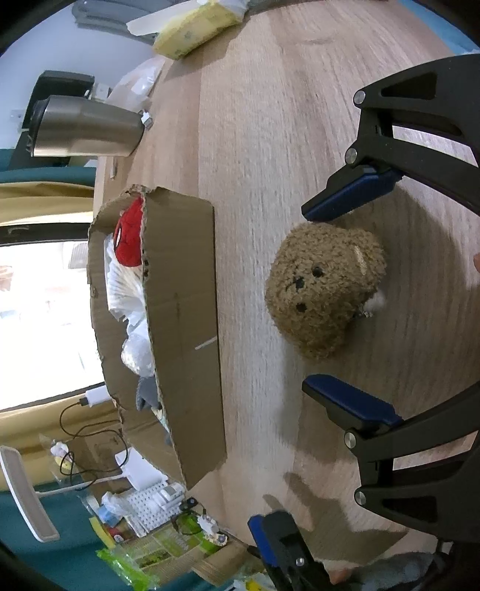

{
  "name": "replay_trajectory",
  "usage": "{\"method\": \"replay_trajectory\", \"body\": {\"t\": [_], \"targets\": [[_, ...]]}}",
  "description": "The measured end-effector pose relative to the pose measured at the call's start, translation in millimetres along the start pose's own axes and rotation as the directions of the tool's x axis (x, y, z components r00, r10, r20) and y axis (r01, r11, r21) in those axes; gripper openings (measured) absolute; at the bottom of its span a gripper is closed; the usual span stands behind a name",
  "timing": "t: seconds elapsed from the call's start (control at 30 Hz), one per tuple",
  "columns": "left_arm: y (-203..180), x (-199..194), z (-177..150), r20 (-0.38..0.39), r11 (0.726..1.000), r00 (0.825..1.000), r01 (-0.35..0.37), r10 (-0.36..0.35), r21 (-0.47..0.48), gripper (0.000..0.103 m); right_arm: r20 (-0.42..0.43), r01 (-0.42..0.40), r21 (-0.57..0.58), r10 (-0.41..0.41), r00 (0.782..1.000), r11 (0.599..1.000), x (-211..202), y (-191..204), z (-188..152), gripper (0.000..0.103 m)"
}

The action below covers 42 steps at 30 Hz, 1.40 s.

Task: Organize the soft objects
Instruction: 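Lift the teddy bear with the right tool and carry it over the box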

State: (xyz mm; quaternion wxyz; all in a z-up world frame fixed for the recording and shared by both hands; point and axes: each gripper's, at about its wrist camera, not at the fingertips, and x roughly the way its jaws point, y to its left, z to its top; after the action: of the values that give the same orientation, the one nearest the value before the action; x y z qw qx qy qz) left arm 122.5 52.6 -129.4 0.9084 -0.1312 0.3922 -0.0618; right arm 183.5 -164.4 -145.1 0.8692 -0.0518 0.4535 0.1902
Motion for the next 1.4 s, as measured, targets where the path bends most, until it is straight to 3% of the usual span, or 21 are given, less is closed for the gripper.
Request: {"method": "replay_trajectory", "body": {"t": [0.13,0.2,0.3,1.4], "targets": [[1,-3,1,0.006,1.000,1.000,-0.005,0.005,-0.001,0.076,-0.024,0.003,-0.006,-0.003,1.000,1.000,4,-1,1,0.084],[2,-3,2,0.006,1.000,1.000,-0.009,0.009,-0.004,0.076,-0.026,0.004,-0.026,-0.004,1.000,1.000,4,1,1,0.072],[2,-3,4,0.006,1.000,1.000,-0.010,0.010,-0.004,0.076,-0.021,0.001,-0.048,-0.002,1.000,0.999,2,2,1,0.069],[7,-11,39,0.075,0.998,0.996,-0.047,0.049,-0.030,0.076,0.156,-0.104,-0.182,0.134,0.979,0.978,-46,28,78,0.069]]}}
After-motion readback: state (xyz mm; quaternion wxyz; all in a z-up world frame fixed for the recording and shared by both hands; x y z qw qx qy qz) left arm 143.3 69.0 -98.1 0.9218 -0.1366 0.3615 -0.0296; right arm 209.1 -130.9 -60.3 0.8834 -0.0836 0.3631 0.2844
